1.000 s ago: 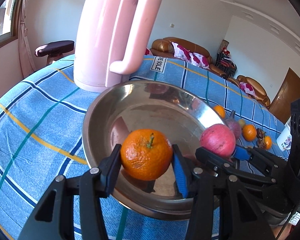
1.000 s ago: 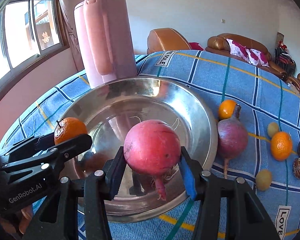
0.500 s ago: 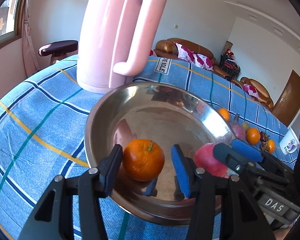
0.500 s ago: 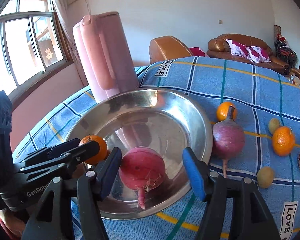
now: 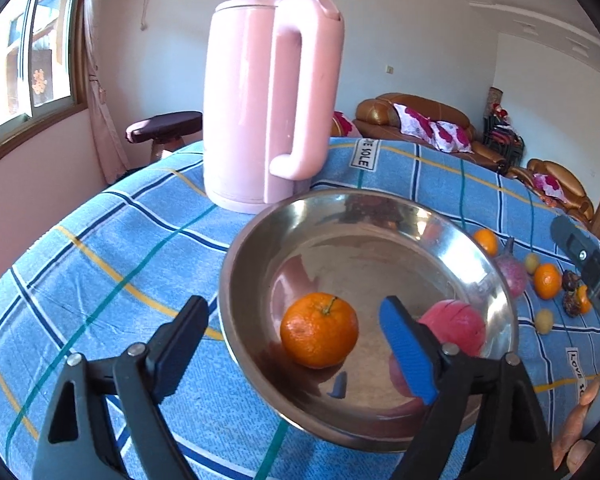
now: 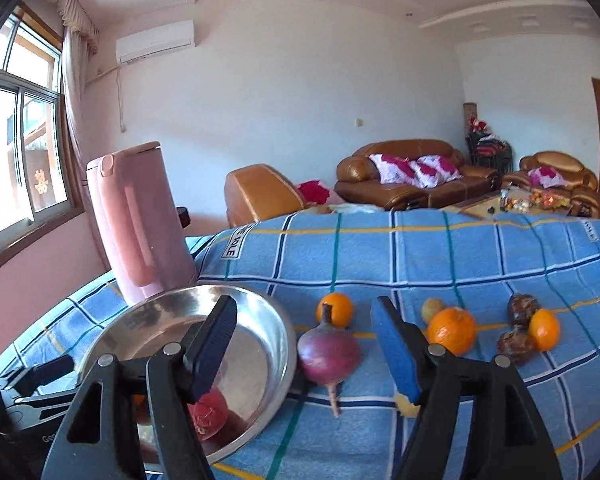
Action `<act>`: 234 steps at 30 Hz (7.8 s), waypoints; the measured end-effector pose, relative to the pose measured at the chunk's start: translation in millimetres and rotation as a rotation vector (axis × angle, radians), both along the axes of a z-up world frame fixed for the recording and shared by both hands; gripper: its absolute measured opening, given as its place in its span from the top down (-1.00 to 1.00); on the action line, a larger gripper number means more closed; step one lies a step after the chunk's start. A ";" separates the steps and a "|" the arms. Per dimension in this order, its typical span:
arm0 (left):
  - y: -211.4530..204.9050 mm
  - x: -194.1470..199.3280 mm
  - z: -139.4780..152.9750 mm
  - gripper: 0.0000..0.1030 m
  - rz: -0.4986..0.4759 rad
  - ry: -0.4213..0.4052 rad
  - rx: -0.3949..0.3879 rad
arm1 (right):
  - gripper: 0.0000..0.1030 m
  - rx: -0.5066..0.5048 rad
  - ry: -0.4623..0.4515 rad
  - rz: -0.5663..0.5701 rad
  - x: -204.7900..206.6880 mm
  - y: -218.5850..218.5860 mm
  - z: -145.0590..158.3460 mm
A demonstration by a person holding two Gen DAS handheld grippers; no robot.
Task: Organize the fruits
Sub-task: 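Open the left tool over the bowl while the right tool releases the pomegranate, then move both tools back over the remaining fruits, then grasp the small yellow-green fruit with the left tool while the right tool grasps an orange, then carry the yellow-green fruit with the left tool while the right tool carries the orange to the bowl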
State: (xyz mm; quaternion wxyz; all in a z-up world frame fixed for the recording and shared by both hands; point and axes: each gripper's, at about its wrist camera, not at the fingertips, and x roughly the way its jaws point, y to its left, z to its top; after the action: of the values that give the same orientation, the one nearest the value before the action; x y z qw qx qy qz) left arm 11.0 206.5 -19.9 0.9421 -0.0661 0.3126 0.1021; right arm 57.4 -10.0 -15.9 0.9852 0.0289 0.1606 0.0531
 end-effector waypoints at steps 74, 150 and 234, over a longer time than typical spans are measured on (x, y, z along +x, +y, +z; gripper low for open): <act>-195.7 -0.3 21.4 -1.00 -0.532 -0.043 0.109 | -0.60 0.060 0.119 -0.302 -34.2 -233.3 -1.9; -224.9 43.6 17.0 0.49 -0.403 -0.047 0.150 | 0.26 0.092 0.406 -0.202 43.3 -211.3 -32.1; -16.4 72.8 0.8 -0.36 -0.005 0.053 0.201 | 0.23 -0.020 0.414 0.166 72.3 54.0 -40.2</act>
State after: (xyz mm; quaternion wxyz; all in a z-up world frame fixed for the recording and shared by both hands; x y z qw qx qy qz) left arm 83.8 190.0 -19.1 0.9355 0.0320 0.3259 0.1325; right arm 129.7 44.0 -56.1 0.9237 0.0162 0.3616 0.1254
